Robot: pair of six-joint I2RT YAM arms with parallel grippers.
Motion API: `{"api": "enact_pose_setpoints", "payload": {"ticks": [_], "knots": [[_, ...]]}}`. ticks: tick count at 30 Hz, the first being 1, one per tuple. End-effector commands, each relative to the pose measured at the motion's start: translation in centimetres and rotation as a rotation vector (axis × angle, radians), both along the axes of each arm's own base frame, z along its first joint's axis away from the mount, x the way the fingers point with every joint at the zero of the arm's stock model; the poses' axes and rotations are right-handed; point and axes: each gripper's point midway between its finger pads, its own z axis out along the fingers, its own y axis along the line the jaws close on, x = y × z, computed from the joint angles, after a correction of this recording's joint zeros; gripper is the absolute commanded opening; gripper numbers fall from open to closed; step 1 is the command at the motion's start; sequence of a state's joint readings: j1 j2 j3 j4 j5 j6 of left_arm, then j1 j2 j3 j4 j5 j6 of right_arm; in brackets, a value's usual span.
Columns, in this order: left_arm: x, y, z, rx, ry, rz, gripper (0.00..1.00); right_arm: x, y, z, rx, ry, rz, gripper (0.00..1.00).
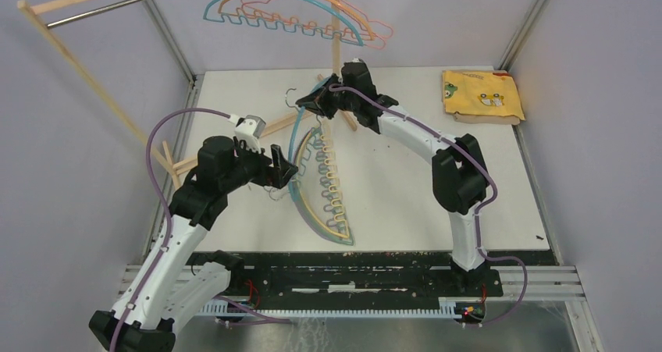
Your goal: Organize the hangers
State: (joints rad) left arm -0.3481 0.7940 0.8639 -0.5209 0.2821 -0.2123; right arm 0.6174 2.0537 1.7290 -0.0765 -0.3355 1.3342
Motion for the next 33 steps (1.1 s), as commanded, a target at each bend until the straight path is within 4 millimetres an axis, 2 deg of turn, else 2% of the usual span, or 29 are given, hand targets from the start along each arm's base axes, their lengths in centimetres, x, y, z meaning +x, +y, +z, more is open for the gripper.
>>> {"api": "enact_pose_setpoints", "payload": {"ticks": [1,3,7,15,17,20,23,24,27,29,31,33], "knots": [[1.0,-0.4,0.8,-0.048,-0.028,0.026,0.96,0.8,3.0,7.8,0.279,-0.040,0.012,0.01],[1.5,0.0,0.3,-0.023,-0.033,0.047,1.00,0.7,3.2,9.4,0.325,-0.038,0.023,0.01],[2.4,0.8,-0.9,0.032,-0.028,0.083,0.99,0.1,3.0,11.7,0.366,-0.048,0.035,0.01],[3.0,1.1,-4.0,0.081,0.032,0.103,0.99,-1.1,2.5,14.4,0.454,-0.028,0.067,0.01],[3.1,1.0,-4.8,0.085,0.051,0.099,0.89,-1.3,2.5,15.1,0.484,-0.016,0.083,0.01],[3.3,1.0,-5.2,0.087,0.061,0.103,0.57,-1.6,2.5,15.1,0.491,-0.003,0.099,0.01],[3.7,1.5,-5.1,0.103,0.064,0.139,0.08,-1.8,2.2,13.5,0.459,0.026,0.094,0.05],[3.9,1.8,-4.9,0.111,0.064,0.158,0.04,-2.0,2.1,12.5,0.437,0.047,0.094,0.12],[4.3,3.4,-4.5,0.156,0.075,0.251,0.03,-2.4,1.1,9.1,0.346,0.102,0.092,0.33],[4.8,5.9,-4.1,0.219,0.090,0.388,0.03,-3.0,-0.1,6.1,0.240,0.139,0.087,0.57],[4.6,8.5,-3.4,0.262,0.102,0.541,0.03,-3.8,-2.2,2.7,0.096,0.165,0.087,0.78],[4.2,10.6,-1.8,0.259,0.070,0.675,0.03,-4.7,-4.4,0.1,-0.025,0.180,0.092,0.84]]}}
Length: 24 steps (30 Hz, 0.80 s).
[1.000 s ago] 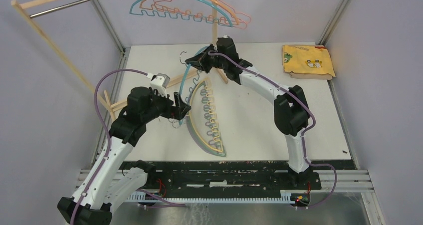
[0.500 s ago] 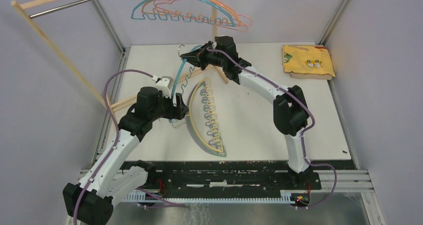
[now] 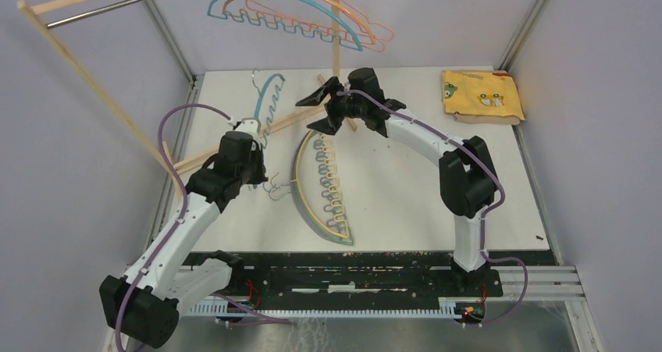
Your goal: Organize the hangers
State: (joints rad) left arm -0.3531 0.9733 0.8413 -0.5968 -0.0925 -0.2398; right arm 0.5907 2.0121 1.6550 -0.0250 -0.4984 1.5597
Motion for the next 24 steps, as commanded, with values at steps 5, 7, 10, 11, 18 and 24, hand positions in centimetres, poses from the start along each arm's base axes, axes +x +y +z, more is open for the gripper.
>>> {"api": "enact_pose_setpoints", "payload": {"ticks": [5,7,10,11,18,24], "knots": [[0.9,8.8,11.0,0.044,-0.336,0.566,0.03,-5.3,-9.4,-6.6,-0.495,-0.052,0.148,0.88],[0.9,9.8,13.0,0.041,-0.391,0.629,0.03,-6.4,-11.2,-8.1,-0.609,-0.066,0.197,0.88],[1.4,10.4,15.6,0.018,-0.470,0.676,0.03,-7.7,-13.3,-10.0,-0.717,-0.070,0.243,0.90],[1.7,10.5,16.3,0.019,-0.487,0.689,0.03,-8.0,-13.8,-10.4,-0.739,-0.070,0.251,0.90],[5.1,10.1,20.2,0.046,-0.549,0.710,0.03,-9.0,-15.3,-12.2,-0.812,-0.061,0.293,0.91],[7.0,9.5,21.5,0.054,-0.577,0.699,0.03,-9.3,-15.8,-13.0,-0.834,-0.052,0.301,0.92]]}}
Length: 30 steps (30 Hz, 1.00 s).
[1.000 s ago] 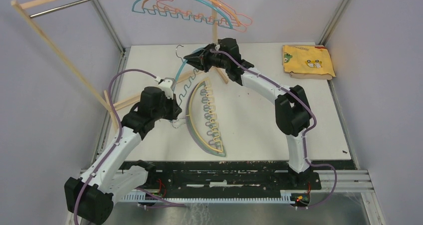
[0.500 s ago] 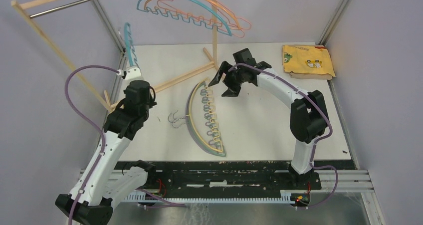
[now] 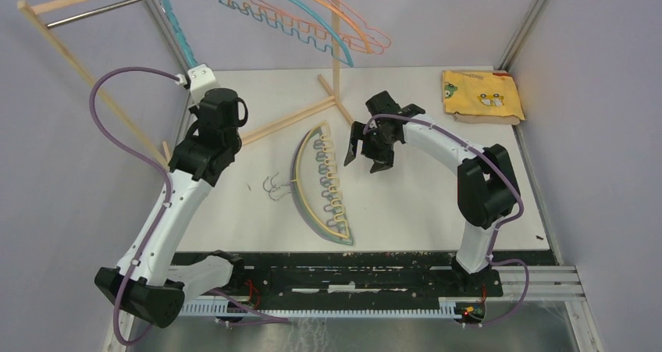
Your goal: Organize the hangers
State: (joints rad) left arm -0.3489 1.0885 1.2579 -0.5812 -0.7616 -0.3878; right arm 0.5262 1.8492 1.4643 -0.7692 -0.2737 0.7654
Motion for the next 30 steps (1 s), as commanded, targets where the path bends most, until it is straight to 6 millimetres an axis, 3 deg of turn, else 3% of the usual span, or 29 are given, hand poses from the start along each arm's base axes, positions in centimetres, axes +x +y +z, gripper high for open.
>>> {"api": "enact_pose_setpoints", "payload": {"ticks": [1,15,30], "knots": [[1.1,0.4,5.1,-0.010,-0.162,0.040,0.03,0.3,-0.7,1.0,-0.019,-0.056,0.024,0.92],[3.3,-0.8,5.7,0.017,-0.144,0.002,0.03,1.0,-0.8,-0.4,-0.006,-0.026,0.024,0.92],[7.3,-5.0,3.1,0.017,-0.020,-0.116,0.03,1.5,-2.2,-0.5,0.009,-0.018,-0.002,0.92]]}}
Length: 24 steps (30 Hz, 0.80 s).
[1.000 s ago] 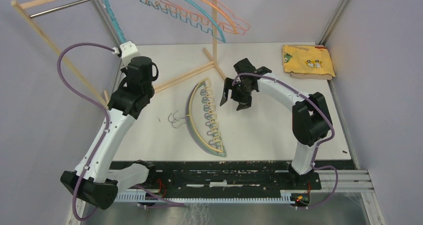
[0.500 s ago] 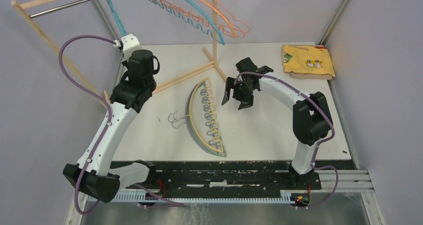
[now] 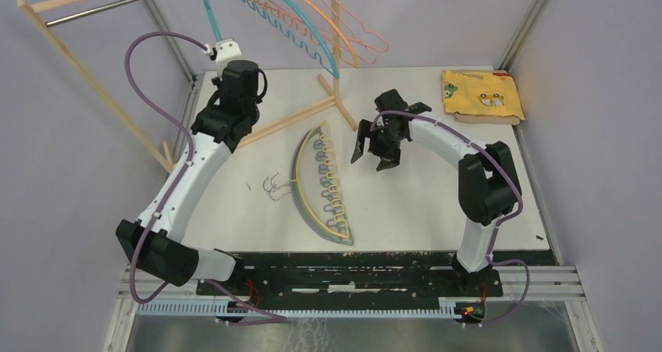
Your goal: Organize the hangers
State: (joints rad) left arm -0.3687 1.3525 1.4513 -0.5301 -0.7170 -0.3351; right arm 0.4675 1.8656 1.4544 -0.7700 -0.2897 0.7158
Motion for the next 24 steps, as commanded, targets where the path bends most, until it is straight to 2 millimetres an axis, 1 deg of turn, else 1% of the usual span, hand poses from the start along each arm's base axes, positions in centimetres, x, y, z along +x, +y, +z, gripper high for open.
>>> {"api": "enact_pose_setpoints", "payload": {"ticks": [1,4,11,14,20,22,24], "knots": [[1.0,-1.7,2.8,-0.018,-0.058,-0.048,0.03,0.4,-0.3,0.3,0.020,-0.027,0.004,0.92],[1.6,-3.0,2.6,-0.006,-0.035,-0.083,0.03,0.4,-0.5,-0.1,0.026,-0.020,-0.002,0.92],[3.3,-7.0,1.0,0.003,0.045,-0.196,0.03,0.5,-0.8,-0.9,0.040,-0.003,-0.015,0.92],[3.9,-8.3,0.5,0.011,0.067,-0.225,0.03,0.6,-0.8,-1.0,0.046,-0.003,-0.019,0.92],[4.9,-9.9,0.4,0.017,0.084,-0.256,0.03,0.8,-1.1,-1.1,0.050,0.001,-0.023,0.93],[5.2,-10.2,0.5,0.016,0.085,-0.259,0.03,0.9,-1.2,-1.0,0.050,-0.001,-0.021,0.95],[5.2,-10.5,0.7,0.012,0.081,-0.270,0.03,1.0,-1.4,-0.9,0.047,-0.006,-0.019,0.99]]}}
